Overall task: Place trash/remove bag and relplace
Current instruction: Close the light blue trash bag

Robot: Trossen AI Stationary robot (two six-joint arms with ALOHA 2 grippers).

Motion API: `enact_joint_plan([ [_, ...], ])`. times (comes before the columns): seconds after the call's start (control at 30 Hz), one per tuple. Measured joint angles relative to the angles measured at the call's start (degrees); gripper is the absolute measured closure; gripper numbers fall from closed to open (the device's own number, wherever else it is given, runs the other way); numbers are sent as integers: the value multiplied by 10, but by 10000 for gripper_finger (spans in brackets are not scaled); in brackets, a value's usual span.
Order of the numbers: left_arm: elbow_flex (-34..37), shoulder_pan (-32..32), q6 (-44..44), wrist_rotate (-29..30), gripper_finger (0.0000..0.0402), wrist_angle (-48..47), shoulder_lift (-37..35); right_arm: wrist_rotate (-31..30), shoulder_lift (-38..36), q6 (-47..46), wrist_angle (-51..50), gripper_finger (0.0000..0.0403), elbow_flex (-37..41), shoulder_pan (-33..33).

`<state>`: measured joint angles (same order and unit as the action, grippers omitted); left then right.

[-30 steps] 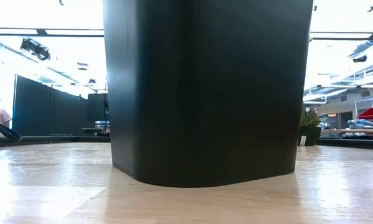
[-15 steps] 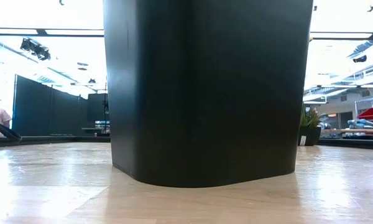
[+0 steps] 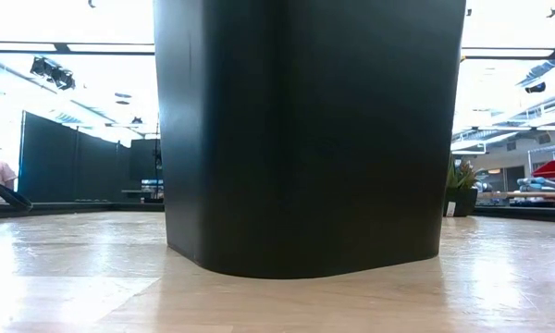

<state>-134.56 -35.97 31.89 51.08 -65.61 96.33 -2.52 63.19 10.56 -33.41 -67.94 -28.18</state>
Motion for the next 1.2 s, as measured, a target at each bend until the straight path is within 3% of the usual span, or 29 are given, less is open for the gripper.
enact_joint_plan([
  [0.17, 0, -5, -2, -8, 161, 53, 12, 11, 23, 58, -5, 310, 0, 0],
  [0.5, 0, -5, -215, -53, 172, 179, 100, -17, 55, 97, 7, 325, 0, -1],
  [0.83, 0, 4, -239, -96, 206, 206, 152, -2, 51, 107, 18, 331, -4, -3],
  [1.03, 0, 18, -316, -129, 236, 271, 187, 23, 51, 107, 22, 391, -4, 6],
  [1.2, 0, 32, -334, -162, 245, 316, 192, 23, 51, 96, 25, 401, -4, 6],
])
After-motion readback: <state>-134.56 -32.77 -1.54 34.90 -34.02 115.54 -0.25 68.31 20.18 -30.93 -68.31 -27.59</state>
